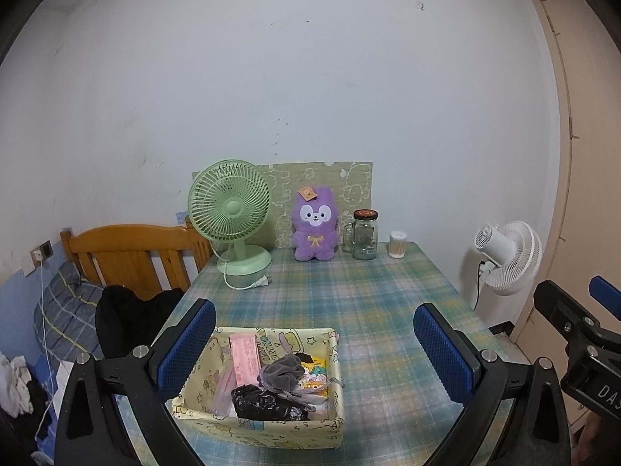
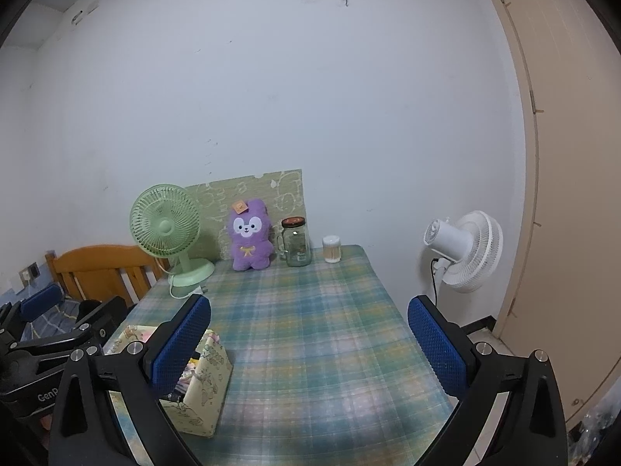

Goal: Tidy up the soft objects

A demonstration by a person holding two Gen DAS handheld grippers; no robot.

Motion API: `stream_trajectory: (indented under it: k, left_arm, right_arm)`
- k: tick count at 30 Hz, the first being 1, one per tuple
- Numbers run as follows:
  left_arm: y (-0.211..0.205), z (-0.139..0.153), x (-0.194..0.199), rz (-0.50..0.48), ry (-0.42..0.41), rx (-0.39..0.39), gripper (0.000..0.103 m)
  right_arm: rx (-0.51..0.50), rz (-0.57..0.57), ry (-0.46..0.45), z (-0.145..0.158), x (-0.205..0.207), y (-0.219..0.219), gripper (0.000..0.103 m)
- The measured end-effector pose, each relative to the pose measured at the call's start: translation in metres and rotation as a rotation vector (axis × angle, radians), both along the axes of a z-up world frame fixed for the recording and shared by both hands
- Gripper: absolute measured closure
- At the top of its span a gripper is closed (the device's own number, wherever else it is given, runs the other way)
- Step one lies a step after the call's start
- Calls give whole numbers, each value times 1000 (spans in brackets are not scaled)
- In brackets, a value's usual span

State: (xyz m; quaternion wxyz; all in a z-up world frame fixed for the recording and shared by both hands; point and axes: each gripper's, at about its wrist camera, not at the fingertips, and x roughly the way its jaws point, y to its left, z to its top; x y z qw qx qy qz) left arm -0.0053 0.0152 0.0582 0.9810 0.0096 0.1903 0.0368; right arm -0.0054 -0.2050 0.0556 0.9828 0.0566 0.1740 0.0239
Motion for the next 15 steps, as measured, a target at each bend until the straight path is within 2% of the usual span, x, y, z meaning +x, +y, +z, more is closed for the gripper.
stream_trajectory:
  k: [15]
  left_arm:
    - [5, -1, 4, 5, 1, -27, 0]
  right_arm:
    - [-16, 27, 9, 0, 10, 10, 0]
